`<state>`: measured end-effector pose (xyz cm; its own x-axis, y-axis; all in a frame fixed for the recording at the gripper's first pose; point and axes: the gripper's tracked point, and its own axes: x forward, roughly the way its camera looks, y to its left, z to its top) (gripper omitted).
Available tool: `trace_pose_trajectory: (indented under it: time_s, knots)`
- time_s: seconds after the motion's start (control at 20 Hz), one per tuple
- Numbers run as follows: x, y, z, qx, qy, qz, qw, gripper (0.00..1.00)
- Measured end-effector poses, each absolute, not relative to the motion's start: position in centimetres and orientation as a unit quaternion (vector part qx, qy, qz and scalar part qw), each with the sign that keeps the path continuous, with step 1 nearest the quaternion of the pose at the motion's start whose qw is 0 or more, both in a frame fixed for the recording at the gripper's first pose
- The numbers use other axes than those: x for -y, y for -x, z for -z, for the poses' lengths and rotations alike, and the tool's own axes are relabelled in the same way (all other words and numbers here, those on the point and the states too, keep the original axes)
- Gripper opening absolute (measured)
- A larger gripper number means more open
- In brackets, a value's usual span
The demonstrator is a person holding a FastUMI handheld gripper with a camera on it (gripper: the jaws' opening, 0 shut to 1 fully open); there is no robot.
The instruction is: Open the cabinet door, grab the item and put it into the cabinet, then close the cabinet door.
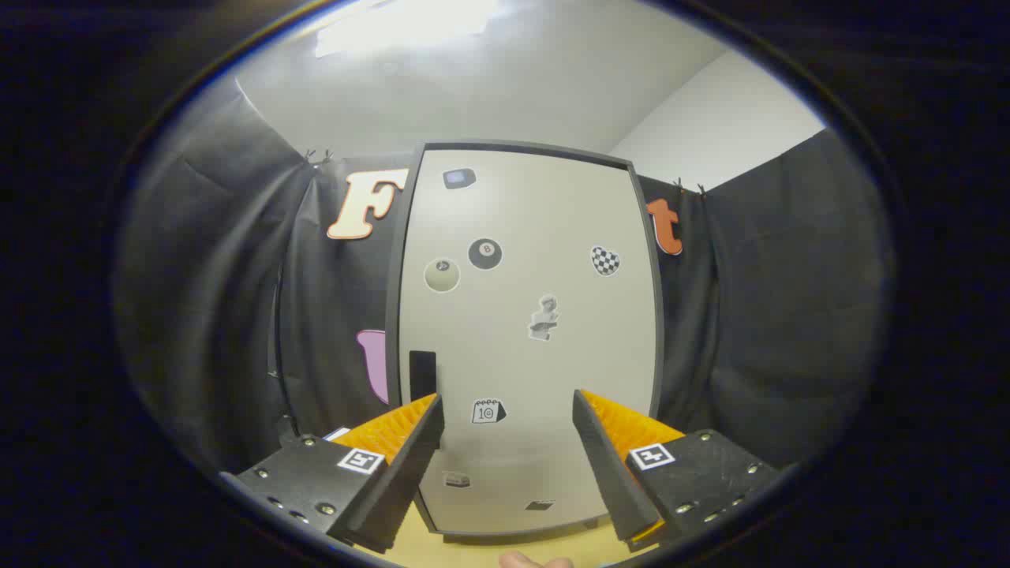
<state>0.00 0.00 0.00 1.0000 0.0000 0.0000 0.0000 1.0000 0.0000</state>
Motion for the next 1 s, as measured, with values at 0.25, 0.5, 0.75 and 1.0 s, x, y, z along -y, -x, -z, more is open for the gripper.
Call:
trace_pose_trajectory:
  time_s: [0.25, 0.5, 0.75, 1.0]
  knots:
    - [-0.3, 0.2, -0.5, 0.003, -0.008, 0.011, 1.000, 0.97]
    - [-0.4, -0.1, -0.3, -0.002, -0.014, 0.018, 1.000, 0.97]
    - [-0.7, -0.5, -0.4, 0.002, -0.012, 0.013, 1.000, 0.97]
    - [-1.2, -1.1, -0.5, 0.001, -0.017, 0.007, 1.000, 0.97]
